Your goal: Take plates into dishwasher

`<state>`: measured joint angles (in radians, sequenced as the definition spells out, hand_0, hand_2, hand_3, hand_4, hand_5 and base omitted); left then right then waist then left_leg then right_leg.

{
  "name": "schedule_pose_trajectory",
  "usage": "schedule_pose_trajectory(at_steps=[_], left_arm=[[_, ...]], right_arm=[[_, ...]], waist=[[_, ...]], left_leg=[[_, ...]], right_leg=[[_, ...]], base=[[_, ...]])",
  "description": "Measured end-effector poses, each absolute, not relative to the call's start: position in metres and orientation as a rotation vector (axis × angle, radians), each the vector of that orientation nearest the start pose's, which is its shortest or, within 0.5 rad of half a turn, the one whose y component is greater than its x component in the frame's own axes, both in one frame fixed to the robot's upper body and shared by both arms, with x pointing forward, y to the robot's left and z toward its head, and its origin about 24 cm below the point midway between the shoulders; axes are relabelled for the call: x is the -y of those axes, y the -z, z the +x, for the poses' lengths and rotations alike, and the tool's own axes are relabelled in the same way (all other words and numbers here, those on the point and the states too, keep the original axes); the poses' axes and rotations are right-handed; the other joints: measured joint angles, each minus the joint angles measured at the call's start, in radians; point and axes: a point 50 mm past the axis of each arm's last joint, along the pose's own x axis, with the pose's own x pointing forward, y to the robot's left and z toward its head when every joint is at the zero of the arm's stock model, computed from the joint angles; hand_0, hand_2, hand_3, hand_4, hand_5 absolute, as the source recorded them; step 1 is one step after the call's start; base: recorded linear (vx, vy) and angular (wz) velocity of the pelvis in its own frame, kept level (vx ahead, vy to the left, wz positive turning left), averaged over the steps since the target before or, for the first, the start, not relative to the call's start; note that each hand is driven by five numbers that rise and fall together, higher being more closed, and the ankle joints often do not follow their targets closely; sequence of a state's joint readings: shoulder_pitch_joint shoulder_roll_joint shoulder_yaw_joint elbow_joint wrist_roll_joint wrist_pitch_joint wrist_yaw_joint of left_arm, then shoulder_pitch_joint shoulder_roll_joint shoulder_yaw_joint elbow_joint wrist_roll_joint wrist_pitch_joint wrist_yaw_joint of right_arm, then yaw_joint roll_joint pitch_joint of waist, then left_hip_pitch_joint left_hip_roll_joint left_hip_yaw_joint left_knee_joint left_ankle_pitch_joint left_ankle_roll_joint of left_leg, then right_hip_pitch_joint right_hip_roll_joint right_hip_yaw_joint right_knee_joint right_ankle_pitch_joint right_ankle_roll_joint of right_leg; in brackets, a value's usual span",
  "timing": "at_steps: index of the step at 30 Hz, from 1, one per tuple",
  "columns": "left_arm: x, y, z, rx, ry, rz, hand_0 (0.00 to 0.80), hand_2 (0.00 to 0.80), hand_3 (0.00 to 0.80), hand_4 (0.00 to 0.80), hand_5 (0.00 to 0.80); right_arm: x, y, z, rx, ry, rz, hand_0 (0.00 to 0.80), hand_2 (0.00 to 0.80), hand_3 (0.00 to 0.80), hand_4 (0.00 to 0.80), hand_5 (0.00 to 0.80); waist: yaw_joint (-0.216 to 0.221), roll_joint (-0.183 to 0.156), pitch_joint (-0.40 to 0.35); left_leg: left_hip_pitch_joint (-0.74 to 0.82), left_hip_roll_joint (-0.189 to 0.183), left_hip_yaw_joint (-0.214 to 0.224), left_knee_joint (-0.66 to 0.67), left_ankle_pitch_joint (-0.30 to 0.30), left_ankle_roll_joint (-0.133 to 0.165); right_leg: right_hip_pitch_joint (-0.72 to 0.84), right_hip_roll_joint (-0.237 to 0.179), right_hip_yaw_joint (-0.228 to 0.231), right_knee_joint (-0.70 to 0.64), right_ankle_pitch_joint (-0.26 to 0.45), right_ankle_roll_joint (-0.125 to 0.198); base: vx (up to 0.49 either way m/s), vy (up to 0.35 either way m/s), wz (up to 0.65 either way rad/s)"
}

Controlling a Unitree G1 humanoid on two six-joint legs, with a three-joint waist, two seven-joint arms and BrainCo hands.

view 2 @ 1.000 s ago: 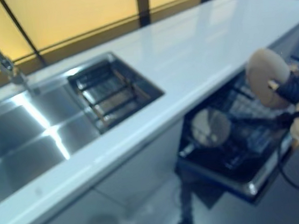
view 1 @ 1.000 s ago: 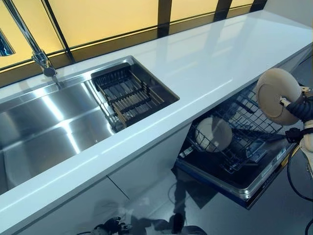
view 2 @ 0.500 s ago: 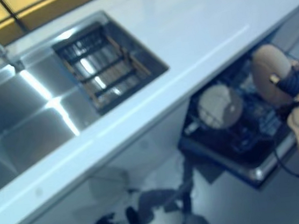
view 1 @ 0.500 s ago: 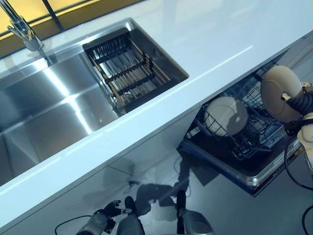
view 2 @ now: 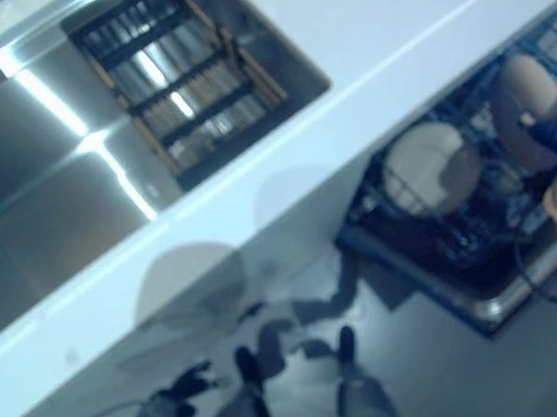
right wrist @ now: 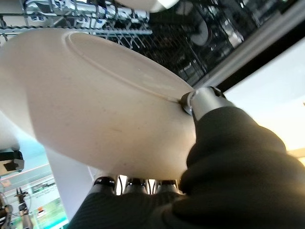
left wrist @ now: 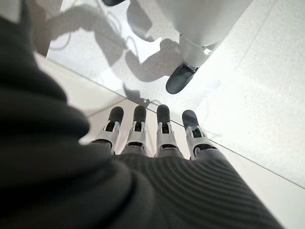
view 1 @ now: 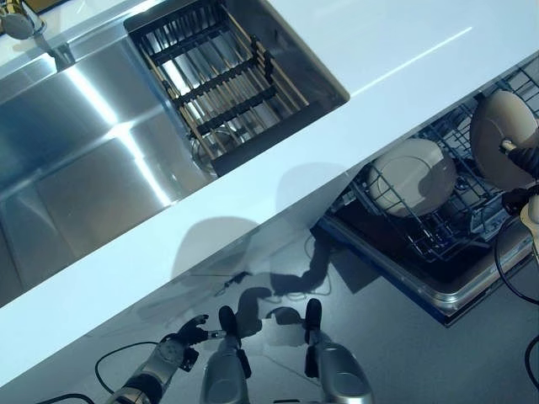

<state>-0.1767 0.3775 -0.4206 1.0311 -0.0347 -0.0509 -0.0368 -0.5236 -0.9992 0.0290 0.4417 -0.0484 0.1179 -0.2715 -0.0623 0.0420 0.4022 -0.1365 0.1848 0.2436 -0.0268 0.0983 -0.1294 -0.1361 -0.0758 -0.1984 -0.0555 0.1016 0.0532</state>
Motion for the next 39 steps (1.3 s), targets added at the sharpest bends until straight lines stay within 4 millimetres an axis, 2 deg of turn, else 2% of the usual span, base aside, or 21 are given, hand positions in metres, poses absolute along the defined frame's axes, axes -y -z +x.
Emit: schedule_pose_trajectory(at_steps=[15, 18, 27, 39], left_arm=[[-0.239, 0.106, 0.204, -0.824, 0.205, 0.562, 0.000, 0.000, 0.000, 0.000, 0.000], [-0.238, 0.104, 0.206, -0.814, 0.206, 0.563, 0.000, 0.000, 0.000, 0.000, 0.000], [-0.238, 0.104, 0.207, -0.812, 0.209, 0.562, 0.000, 0.000, 0.000, 0.000, 0.000], [-0.236, 0.101, 0.211, -0.798, 0.218, 0.559, 0.000, 0.000, 0.000, 0.000, 0.000]], right_arm=[[0.365, -0.210, 0.311, 0.043, 0.619, -1.151, 0.800, 0.800, 0.800, 0.800, 0.800], [0.371, -0.209, 0.309, 0.011, 0.640, -1.176, 0.800, 0.800, 0.800, 0.800, 0.800], [0.381, -0.217, 0.303, -0.021, 0.694, -1.366, 0.800, 0.800, 0.800, 0.800, 0.800], [0.385, -0.223, 0.306, -0.060, 0.763, -1.386, 0.800, 0.800, 0.800, 0.800, 0.800]], waist=[[0.011, 0.000, 0.039], [0.025, 0.001, 0.040], [0.026, -0.002, 0.045], [0.028, -0.001, 0.046]], left_leg=[[-0.018, 0.003, -0.002, 0.008, 0.003, 0.000], [-0.021, 0.004, -0.003, 0.012, 0.003, 0.000], [-0.036, 0.004, -0.013, 0.019, 0.006, 0.003], [-0.047, 0.004, -0.018, 0.022, 0.007, 0.003]], right_leg=[[-0.022, 0.000, 0.000, 0.020, -0.002, -0.003], [-0.025, 0.000, -0.001, 0.025, -0.004, -0.004], [-0.038, -0.001, -0.007, 0.035, -0.005, -0.005], [-0.045, -0.002, -0.011, 0.036, -0.005, -0.006]], base=[[0.000, 0.000, 0.00], [-0.001, -0.005, 0.01], [-0.001, -0.005, 0.02], [0.002, 0.000, 0.01]])
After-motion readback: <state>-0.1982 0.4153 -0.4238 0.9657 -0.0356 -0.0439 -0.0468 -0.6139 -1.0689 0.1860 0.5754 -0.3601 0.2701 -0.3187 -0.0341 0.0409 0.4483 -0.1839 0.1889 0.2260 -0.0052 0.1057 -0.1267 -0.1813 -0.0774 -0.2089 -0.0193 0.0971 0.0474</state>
